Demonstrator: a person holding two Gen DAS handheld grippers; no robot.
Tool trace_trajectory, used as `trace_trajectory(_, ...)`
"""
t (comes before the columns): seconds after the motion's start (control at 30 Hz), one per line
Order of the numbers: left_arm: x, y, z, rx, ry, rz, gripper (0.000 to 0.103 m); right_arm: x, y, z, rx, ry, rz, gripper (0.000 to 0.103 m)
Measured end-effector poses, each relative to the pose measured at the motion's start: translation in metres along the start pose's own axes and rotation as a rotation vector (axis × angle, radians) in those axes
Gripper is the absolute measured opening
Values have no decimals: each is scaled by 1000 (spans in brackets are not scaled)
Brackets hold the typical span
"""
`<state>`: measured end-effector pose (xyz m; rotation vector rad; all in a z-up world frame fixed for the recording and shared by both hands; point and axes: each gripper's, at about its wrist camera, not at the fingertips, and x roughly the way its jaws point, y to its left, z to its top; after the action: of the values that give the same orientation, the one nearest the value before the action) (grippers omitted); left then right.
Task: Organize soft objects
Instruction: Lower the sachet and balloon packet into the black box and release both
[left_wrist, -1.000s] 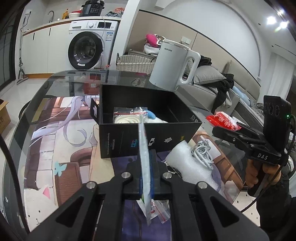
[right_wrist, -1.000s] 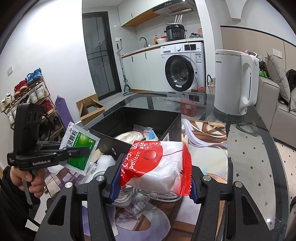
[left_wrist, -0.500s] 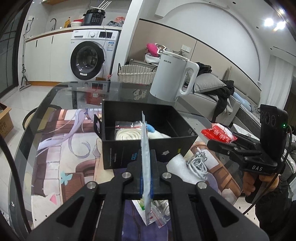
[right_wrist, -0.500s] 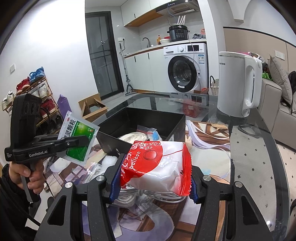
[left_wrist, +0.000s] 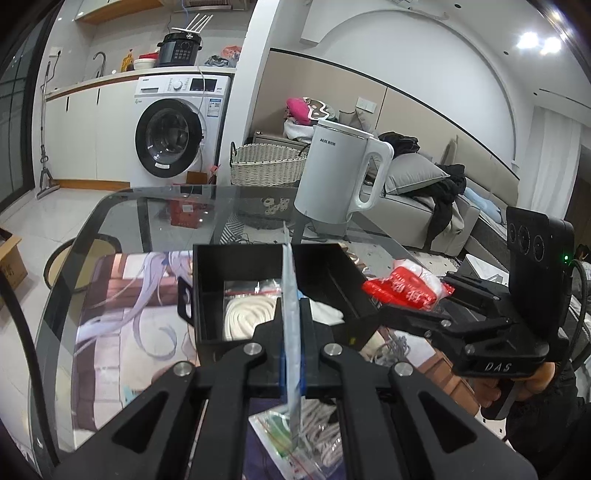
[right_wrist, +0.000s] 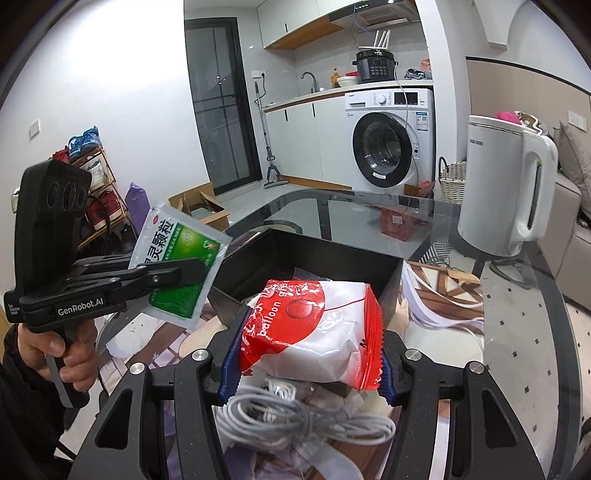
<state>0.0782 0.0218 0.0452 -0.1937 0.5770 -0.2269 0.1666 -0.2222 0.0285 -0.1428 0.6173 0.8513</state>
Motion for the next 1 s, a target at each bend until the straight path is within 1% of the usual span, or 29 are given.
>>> trace_trajectory(0.27, 14, 4, 16, 9, -15, 13, 1, 20, -2, 18, -28, 26, -3, 58)
trace_trajectory(0.6, 34, 6, 20, 46, -12, 40, 1, 51, -5, 31, -55, 61, -20, 58)
trace_trajectory(0.7, 40, 8, 22, 42, -9, 42, 1, 58, -4, 34, -62, 67, -24, 58)
trace_trajectory(0.8, 46, 9, 22, 56, -1, 63, 1, 65, -2, 37, -73, 65, -36, 58)
trace_trajectory(0.87, 52, 12, 21, 57, 12, 74, 1, 70, -2, 39, -82, 63, -37, 61)
trace_trajectory(0.93, 56, 13, 18, 61, 27, 81, 1, 74, -2, 39, -87, 76, -42, 62)
trace_trajectory(0.97, 58, 13, 17, 67, 31, 87, 1, 74, -2, 40, -86, 77, -42, 66)
trace_trajectory(1.0, 59, 13, 16, 72, 33, 94, 1, 74, -2, 40, -87, 72, -38, 73)
